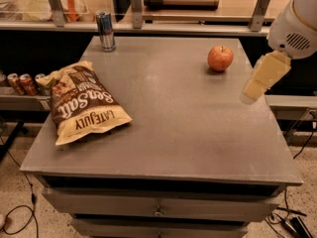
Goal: Move apple near brown chip bag
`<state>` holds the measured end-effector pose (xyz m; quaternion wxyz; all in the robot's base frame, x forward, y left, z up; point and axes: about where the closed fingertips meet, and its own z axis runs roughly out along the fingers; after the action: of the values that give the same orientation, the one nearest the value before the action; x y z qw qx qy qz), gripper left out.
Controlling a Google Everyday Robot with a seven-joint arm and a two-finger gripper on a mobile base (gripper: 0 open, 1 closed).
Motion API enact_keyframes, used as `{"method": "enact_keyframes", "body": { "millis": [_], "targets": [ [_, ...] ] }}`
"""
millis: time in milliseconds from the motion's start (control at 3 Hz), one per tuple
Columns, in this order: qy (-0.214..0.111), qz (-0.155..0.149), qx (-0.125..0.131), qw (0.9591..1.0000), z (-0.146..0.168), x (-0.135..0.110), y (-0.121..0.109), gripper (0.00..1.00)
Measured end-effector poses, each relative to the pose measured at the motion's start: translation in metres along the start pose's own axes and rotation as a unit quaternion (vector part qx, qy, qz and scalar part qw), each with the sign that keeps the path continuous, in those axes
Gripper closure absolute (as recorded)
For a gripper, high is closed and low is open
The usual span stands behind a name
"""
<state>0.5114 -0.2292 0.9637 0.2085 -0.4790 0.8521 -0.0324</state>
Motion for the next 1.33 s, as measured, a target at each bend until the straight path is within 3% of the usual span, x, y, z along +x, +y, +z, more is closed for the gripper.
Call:
{"method": "enact_keyframes", "body": {
  "millis": [333, 667, 1000, 1333],
  "targets": [
    [-0.011, 0.084, 0.016, 0.9963, 0.029, -0.007, -0.022, 0.0],
    [-0.015, 0.129, 0.018, 0.9914, 0.029, -0.009, -0.023, 0.0],
    [-0.016, 0.129, 0.018, 0.9913, 0.029, -0.01, -0.023, 0.0],
    [-0.053, 0.143, 0.019, 0.9881, 0.039, -0.018, -0.034, 0.0]
  ]
}}
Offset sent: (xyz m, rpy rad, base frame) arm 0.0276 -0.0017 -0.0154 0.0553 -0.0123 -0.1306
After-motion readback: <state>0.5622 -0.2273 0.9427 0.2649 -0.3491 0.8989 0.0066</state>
